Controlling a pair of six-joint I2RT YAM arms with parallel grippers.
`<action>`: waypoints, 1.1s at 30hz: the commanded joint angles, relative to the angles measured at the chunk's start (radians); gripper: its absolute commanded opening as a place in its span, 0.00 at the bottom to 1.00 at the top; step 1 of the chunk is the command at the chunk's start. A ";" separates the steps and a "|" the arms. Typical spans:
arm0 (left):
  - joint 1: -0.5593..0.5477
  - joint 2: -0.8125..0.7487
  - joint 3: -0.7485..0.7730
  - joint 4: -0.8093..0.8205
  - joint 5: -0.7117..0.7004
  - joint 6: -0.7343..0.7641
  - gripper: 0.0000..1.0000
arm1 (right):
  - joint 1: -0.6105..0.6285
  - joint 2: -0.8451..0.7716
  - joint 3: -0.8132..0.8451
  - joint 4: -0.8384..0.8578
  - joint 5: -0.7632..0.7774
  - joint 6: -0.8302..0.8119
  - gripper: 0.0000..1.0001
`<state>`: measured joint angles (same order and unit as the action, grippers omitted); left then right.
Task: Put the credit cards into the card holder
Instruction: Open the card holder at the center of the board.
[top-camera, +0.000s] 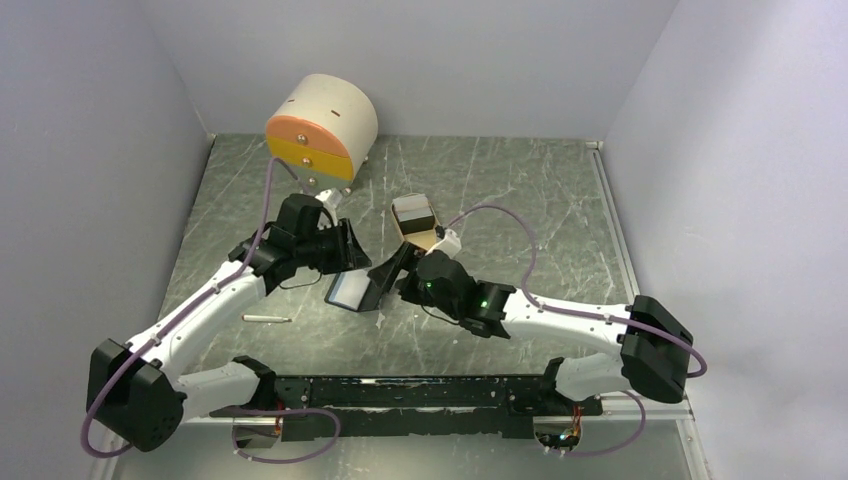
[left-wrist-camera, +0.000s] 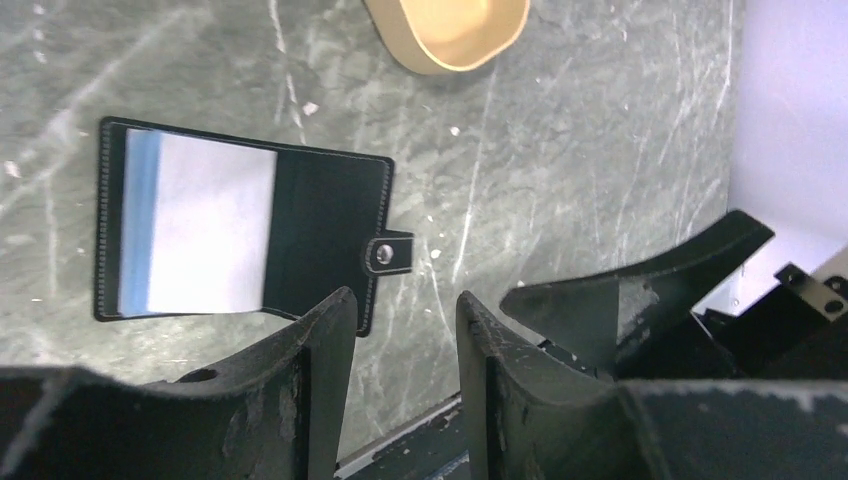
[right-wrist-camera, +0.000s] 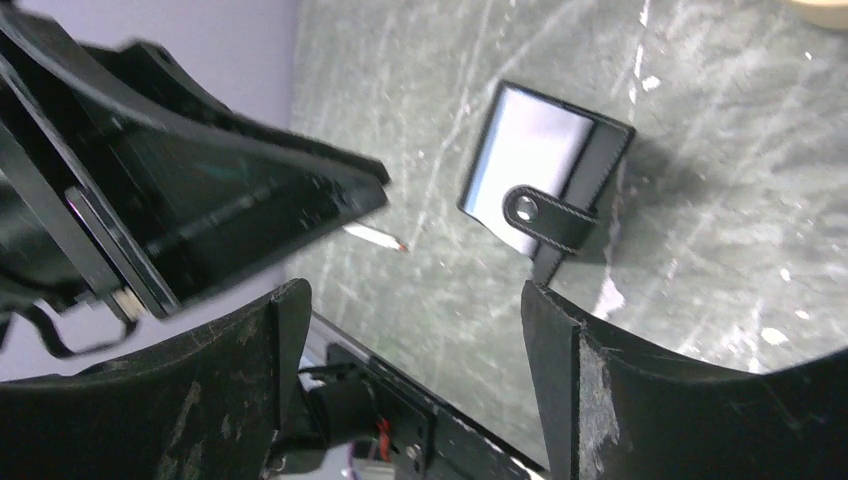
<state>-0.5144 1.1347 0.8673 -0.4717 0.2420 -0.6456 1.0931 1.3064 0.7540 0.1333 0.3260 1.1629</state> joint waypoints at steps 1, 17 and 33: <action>0.036 -0.040 -0.036 0.017 0.006 0.053 0.46 | 0.019 -0.017 0.041 -0.159 0.008 -0.052 0.80; 0.286 -0.064 -0.092 0.018 0.101 0.083 0.49 | 0.009 0.205 0.132 -0.211 -0.043 -0.006 0.65; 0.370 0.046 -0.201 0.113 0.263 0.086 0.47 | -0.041 0.322 0.064 -0.117 -0.080 -0.191 0.06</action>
<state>-0.1520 1.1706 0.6865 -0.4183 0.4301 -0.5568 1.0702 1.6646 0.8734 -0.0528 0.2703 1.0420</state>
